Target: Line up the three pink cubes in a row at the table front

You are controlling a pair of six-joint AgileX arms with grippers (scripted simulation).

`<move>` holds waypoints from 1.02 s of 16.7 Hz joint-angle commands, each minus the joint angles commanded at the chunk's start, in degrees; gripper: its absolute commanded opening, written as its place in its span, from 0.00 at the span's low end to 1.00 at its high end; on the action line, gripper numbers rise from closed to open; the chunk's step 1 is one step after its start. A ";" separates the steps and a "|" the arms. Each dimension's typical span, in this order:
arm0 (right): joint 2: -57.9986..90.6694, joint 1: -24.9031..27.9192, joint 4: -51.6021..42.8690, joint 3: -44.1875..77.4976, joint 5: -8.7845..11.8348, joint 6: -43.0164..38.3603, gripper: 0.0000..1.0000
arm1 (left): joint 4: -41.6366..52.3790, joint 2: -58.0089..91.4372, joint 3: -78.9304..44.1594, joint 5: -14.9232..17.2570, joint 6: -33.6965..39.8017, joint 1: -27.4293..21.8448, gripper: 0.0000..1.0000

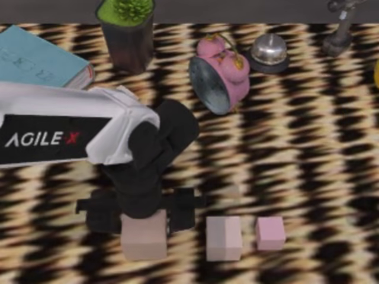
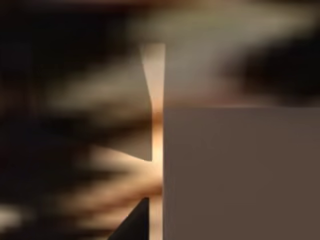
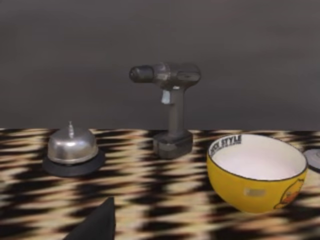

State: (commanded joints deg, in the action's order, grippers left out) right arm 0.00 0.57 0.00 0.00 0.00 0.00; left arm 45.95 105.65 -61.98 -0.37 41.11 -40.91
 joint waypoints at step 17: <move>0.00 0.00 0.00 0.00 0.00 0.00 1.00 | 13.97 -4.81 -8.51 -0.02 0.38 0.83 1.00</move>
State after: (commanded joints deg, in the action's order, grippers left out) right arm 0.00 0.57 0.00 0.00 0.00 0.00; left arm 59.92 100.84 -70.49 -0.39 41.49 -40.08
